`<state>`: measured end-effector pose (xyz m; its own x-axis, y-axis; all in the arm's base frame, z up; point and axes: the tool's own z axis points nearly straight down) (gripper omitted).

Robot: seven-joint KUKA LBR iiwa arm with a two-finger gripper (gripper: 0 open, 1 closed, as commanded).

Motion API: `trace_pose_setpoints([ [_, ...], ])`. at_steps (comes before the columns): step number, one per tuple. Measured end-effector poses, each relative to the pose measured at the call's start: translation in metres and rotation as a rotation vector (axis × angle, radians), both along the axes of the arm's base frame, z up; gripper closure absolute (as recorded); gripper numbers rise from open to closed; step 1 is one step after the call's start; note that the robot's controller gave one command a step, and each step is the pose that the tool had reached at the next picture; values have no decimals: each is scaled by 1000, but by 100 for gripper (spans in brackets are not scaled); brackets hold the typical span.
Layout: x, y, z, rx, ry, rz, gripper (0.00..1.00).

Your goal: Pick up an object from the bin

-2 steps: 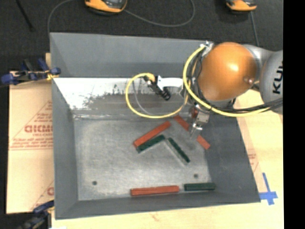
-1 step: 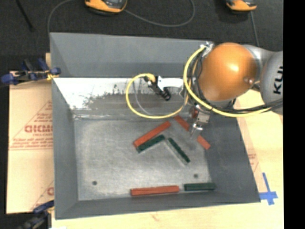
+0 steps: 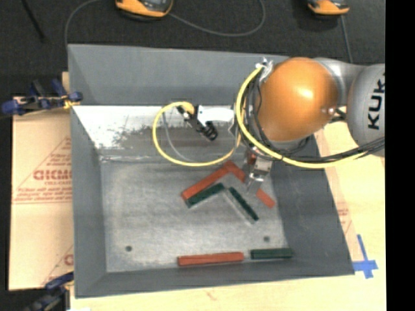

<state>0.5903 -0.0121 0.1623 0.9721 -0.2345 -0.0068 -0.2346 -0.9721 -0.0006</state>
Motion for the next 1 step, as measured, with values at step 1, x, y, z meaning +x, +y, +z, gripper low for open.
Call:
trace_pose_setpoints([
  [1, 26, 34, 78, 2, -10, -6, 100],
])
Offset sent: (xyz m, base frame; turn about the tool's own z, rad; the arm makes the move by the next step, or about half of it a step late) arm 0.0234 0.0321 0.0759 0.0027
